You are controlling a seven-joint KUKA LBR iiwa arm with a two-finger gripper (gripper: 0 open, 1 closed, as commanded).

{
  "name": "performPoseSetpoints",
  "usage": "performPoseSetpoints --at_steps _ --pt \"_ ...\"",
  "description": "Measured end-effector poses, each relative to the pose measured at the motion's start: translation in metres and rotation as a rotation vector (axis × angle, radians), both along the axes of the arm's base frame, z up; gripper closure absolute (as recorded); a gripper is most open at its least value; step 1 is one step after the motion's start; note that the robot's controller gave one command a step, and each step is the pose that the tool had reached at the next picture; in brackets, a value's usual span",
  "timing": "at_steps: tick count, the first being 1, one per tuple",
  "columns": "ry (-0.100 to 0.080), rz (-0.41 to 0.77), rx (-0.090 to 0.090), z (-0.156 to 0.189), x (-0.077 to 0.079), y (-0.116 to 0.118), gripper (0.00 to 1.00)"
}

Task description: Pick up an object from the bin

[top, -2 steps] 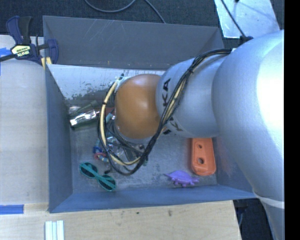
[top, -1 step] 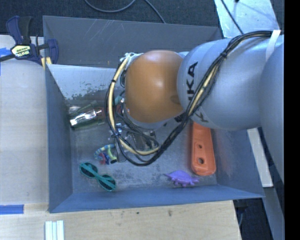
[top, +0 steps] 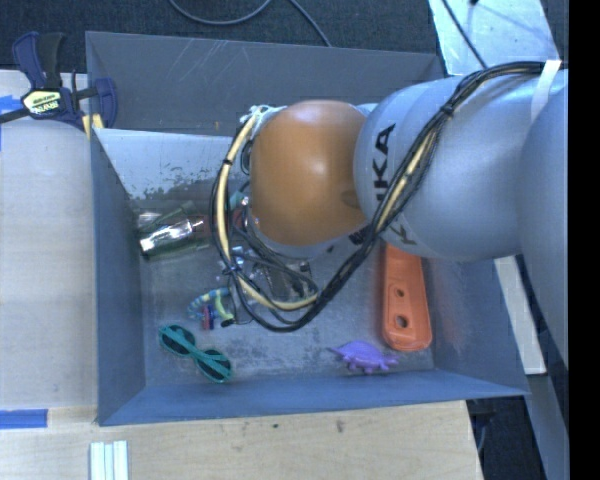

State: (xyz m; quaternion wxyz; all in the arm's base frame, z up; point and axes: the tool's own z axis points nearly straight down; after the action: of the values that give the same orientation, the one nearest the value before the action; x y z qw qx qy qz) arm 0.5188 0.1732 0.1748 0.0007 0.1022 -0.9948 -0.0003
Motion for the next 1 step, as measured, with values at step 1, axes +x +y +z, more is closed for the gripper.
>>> performPoseSetpoints --at_steps 1 --pt "-0.002 0.005 0.001 0.0581 -0.0062 -0.0073 1.00"
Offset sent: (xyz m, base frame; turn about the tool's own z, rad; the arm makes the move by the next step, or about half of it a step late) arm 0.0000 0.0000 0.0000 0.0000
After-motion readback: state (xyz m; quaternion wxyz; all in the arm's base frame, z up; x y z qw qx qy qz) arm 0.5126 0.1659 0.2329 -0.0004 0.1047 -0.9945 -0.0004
